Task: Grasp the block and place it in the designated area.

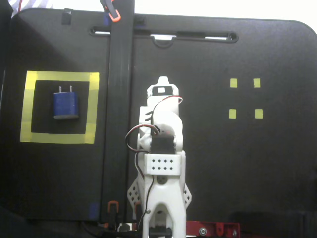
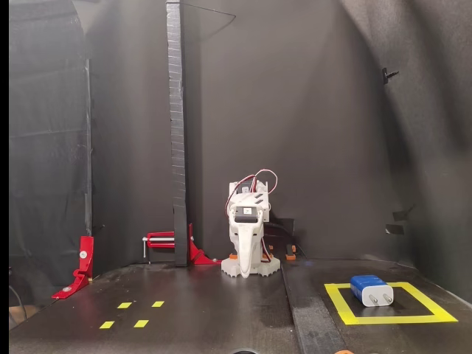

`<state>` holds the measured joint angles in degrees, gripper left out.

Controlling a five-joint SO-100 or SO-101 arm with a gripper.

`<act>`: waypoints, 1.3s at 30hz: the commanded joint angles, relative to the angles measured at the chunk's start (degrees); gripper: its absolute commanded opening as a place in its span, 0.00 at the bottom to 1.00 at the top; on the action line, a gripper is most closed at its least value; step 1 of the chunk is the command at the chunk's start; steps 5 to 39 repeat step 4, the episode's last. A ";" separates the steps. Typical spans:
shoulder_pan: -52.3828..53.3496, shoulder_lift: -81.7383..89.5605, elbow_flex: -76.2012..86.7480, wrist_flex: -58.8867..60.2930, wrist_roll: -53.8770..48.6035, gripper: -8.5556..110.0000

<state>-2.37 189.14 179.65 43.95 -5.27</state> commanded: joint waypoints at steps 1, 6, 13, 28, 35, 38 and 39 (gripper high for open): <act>0.18 0.18 0.35 0.18 0.26 0.07; 0.18 0.18 0.35 0.18 0.26 0.07; 0.18 0.18 0.35 0.18 0.26 0.07; 0.18 0.18 0.35 0.18 0.26 0.07; 0.18 0.18 0.35 0.18 0.26 0.07; 0.18 0.18 0.35 0.18 0.26 0.07; 0.18 0.18 0.35 0.18 0.26 0.07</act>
